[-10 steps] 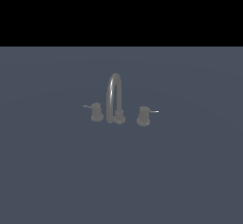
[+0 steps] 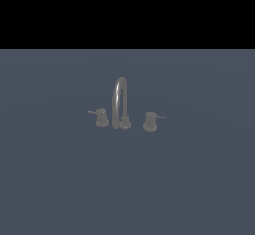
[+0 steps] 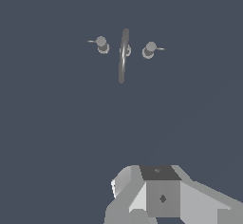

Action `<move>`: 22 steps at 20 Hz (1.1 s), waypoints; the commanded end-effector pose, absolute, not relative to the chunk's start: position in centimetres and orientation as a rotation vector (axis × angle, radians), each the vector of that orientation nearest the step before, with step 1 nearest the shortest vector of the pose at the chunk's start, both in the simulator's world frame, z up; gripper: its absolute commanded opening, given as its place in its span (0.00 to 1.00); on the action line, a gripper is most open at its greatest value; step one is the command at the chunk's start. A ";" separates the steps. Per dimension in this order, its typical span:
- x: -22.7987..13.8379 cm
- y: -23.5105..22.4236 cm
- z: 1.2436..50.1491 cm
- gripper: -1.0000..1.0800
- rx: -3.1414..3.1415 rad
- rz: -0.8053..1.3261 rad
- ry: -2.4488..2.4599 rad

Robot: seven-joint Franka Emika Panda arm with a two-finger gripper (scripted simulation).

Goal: Turn on the faucet by rotating a designated handle.

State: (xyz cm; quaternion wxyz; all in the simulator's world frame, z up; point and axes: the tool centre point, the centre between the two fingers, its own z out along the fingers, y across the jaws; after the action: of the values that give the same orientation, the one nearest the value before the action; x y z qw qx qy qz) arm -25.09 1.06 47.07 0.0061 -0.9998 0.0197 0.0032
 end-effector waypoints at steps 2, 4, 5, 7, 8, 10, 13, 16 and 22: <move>-24.8 1.7 46.3 0.00 -3.127 0.010 0.112; -24.6 2.3 45.7 0.00 -3.126 0.011 0.152; -24.5 2.6 45.3 0.00 -3.125 0.011 0.174; -24.2 3.2 44.5 0.00 -3.122 0.011 0.223; -24.0 3.5 44.1 0.00 -3.120 0.011 0.251; -23.7 4.3 43.2 0.00 -3.114 0.011 0.310; -23.0 5.5 41.7 0.00 -3.103 0.011 0.407; -22.2 6.7 40.1 0.00 -3.089 0.011 0.505; -20.3 9.0 37.0 0.00 -3.050 0.011 0.699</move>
State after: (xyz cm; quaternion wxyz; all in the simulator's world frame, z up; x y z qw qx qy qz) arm -20.79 8.42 37.85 0.0059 -0.9783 0.2071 0.0035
